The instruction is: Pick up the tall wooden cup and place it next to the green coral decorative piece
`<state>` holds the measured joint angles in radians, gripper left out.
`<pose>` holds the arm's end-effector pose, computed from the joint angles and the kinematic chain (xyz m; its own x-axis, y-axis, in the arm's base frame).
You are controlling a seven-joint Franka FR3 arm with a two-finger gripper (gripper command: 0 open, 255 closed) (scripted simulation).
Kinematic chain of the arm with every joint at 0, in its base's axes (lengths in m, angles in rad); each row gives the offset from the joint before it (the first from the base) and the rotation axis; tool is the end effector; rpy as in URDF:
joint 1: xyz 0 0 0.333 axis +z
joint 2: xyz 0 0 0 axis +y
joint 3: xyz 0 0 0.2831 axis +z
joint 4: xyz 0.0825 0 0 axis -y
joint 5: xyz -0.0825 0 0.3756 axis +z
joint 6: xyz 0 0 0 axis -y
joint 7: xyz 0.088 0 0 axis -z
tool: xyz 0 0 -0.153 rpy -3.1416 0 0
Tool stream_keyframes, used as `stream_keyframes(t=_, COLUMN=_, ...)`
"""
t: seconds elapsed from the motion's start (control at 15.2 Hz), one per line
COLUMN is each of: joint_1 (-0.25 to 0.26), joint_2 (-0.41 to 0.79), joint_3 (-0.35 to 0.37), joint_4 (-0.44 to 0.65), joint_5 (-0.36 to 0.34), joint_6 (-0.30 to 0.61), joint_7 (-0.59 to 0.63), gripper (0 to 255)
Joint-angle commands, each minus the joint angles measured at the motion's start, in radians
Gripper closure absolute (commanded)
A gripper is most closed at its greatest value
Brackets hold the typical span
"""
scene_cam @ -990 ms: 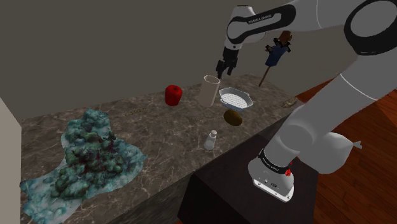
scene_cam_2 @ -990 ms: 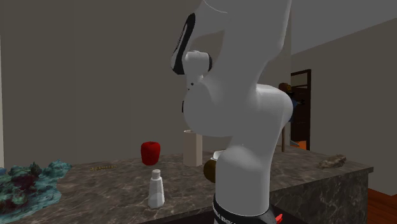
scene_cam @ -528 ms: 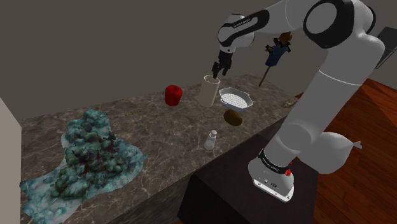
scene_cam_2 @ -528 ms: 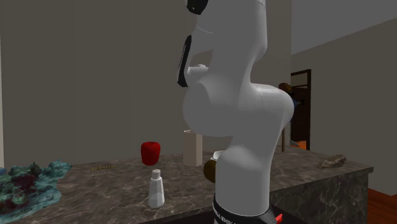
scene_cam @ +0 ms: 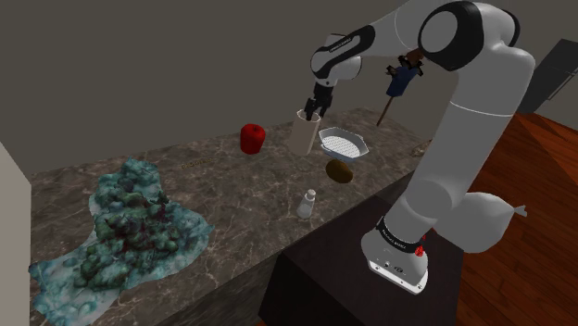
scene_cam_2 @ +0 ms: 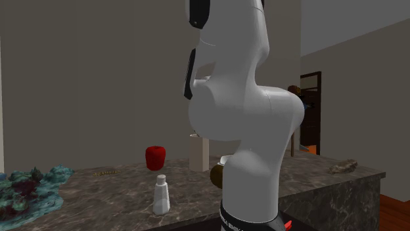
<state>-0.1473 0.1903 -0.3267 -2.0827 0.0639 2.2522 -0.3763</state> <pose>0.4998 -0.2529 0.2665 0.9911 -0.1327 -0.0131 -0.1326 -0.9911 0.0072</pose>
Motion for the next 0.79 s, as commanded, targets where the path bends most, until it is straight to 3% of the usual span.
stream_keyframes(t=0.0, joint_1=-0.001, joint_2=0.014, joint_3=0.002, joint_4=-0.007, joint_5=0.007, joint_6=0.021, joint_7=-0.004, gripper=0)
stream_keyframes(t=0.53, joint_1=-0.001, joint_2=0.014, joint_3=0.002, joint_4=-0.007, joint_5=0.007, joint_6=0.021, joint_7=-0.004, gripper=0)
stream_keyframes(t=0.59, joint_1=-0.001, joint_2=0.014, joint_3=0.002, joint_4=-0.007, joint_5=0.007, joint_6=0.021, joint_7=-0.004, gripper=255)
stream_keyframes(t=0.73, joint_1=-0.001, joint_2=0.014, joint_3=0.002, joint_4=-0.007, joint_5=0.007, joint_6=0.021, joint_7=-0.004, gripper=255)
